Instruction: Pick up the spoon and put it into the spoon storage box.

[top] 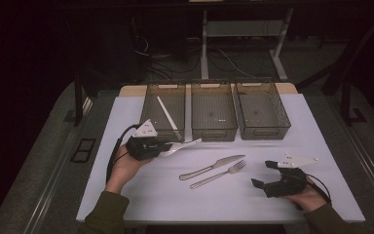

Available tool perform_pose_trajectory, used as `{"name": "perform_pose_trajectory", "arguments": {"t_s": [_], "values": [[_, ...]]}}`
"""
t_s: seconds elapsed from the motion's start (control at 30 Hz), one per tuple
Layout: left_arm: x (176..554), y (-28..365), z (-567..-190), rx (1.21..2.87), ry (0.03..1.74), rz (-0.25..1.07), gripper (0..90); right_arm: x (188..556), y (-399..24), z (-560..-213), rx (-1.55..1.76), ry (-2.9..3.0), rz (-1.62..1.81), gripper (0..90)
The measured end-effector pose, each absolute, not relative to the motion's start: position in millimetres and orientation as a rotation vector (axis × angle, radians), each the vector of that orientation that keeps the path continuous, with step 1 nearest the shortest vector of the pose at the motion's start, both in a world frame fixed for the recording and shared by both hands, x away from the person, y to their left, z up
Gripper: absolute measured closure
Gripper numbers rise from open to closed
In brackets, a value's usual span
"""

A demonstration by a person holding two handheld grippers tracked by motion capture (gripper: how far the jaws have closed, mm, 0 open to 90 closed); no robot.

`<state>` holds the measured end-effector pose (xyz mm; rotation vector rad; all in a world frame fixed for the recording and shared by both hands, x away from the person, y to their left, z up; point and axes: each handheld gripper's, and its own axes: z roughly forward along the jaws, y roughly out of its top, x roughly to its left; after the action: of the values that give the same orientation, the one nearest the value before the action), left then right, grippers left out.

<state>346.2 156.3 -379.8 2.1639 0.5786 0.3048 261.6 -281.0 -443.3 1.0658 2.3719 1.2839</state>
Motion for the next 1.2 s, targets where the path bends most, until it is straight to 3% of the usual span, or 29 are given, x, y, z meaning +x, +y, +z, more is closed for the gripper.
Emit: {"name": "perform_pose_trajectory", "arguments": {"t_s": [0.6, 1.2], "values": [[386.6, 105.6, -343.0, 2.177, 0.442, 0.359, 81.0, 261.3, -282.6, -442.4, 1.080, 2.363, 1.300, 11.7], [431.3, 53.3, -359.7, 2.242, 0.390, 0.385, 80.9, 261.8, -284.6, -442.2, 1.096, 2.354, 1.321, 11.7]]}}
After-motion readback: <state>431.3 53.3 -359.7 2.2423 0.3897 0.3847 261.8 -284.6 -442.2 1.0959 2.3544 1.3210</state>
